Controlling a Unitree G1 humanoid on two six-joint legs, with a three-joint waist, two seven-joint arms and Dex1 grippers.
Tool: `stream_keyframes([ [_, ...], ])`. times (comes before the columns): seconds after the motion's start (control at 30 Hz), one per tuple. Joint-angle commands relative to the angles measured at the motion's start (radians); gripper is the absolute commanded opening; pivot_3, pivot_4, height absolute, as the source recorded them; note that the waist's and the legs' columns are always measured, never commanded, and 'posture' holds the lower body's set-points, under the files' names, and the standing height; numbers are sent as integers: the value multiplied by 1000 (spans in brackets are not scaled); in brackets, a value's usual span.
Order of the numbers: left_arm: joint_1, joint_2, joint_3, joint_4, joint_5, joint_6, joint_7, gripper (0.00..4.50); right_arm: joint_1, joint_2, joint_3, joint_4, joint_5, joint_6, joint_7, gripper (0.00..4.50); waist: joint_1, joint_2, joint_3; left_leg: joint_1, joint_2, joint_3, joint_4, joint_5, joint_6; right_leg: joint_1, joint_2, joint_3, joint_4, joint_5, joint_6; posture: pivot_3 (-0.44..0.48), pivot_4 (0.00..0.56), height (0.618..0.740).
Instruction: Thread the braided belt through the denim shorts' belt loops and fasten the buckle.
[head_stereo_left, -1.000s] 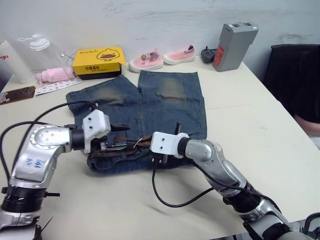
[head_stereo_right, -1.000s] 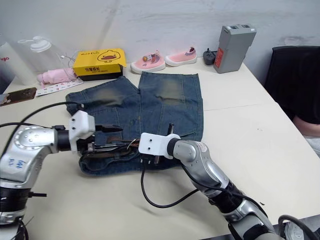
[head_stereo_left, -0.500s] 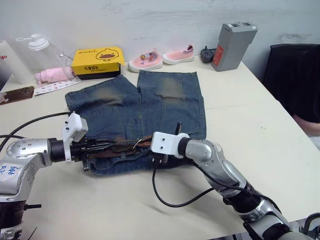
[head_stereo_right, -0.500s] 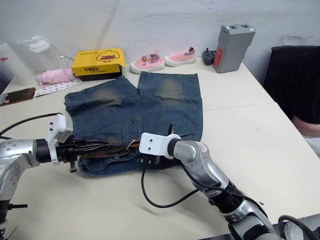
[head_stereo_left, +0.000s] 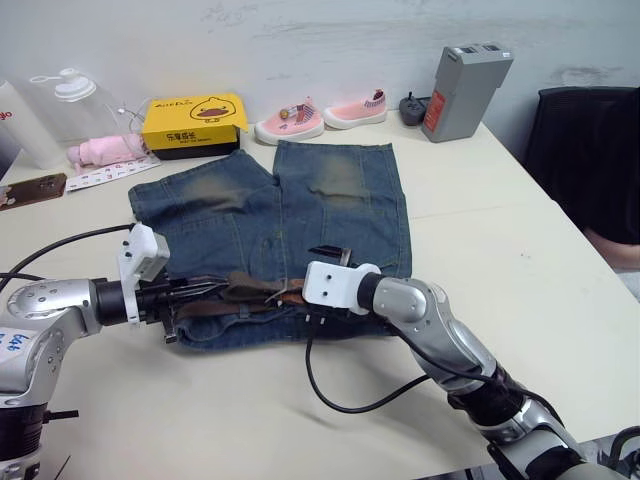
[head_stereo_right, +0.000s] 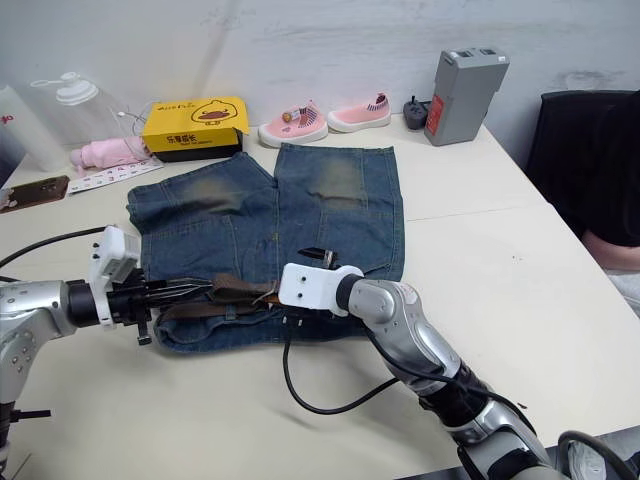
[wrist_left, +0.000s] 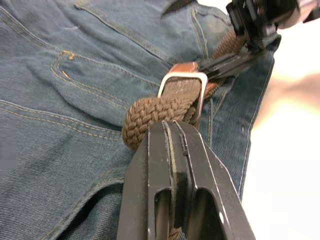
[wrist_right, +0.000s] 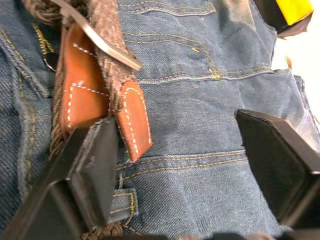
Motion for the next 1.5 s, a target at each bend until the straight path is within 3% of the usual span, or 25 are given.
stream_keyframes([
  [0.03,-4,5,26,-55,-31,8,17,0,-18,14,13,-1,-3,-27,0,4044,0,0,0,0,0,0,0,0,0,0,0,0,0,0,0,0,150,636],
  [0.2,-3,-3,10,-78,-41,15,31,0,-21,24,32,24,-11,-33,4,4044,-2,0,0,0,0,0,0,0,0,0,0,0,0,0,0,0,150,636],
  [0.3,0,-1,14,-79,-45,17,32,0,-20,26,37,40,-15,-36,5,3299,-2,0,0,0,0,0,0,0,0,0,0,0,0,0,0,0,150,636],
  [0.5,28,29,74,-83,-78,42,15,0,-17,37,49,62,-13,-28,4,242,-1,0,0,0,0,0,0,0,0,0,0,0,0,0,0,0,150,636],
  [0.53,43,40,100,-83,-92,55,6,0,-16,38,51,63,-14,-27,4,62,-1,0,0,0,0,0,0,0,0,0,0,0,0,0,0,0,150,636],
  [0.73,166,119,195,-14,-54,36,-74,0,-14,38,48,63,-17,-30,4,62,-3,1,0,0,0,1,0,0,0,-1,0,1,0,0,-1,0,150,636],
  [0.97,179,90,180,10,-56,-10,-77,0,-14,34,41,64,-24,-33,-3,62,1,1,1,-2,0,1,1,0,0,-2,0,0,1,0,-1,0,150,636],
  [1.13,139,47,55,21,14,-76,-44,0,-9,22,33,49,-33,-36,-7,62,0,0,0,-4,0,1,2,0,0,-5,0,0,2,0,-1,0,150,636],
  [1.33,63,-7,-110,148,162,-200,-13,0,11,-9,7,-15,-37,-33,-8,62,1,-1,0,-8,0,1,5,0,0,-7,0,0,2,1,-1,0,150,636],
  [1.5,138,8,-205,196,268,-327,-60,0,108,-106,-92,-133,-31,-22,-15,62,3,-1,-2,-8,0,1,5,0,1,-8,0,0,1,1,-1,0,150,636],
])
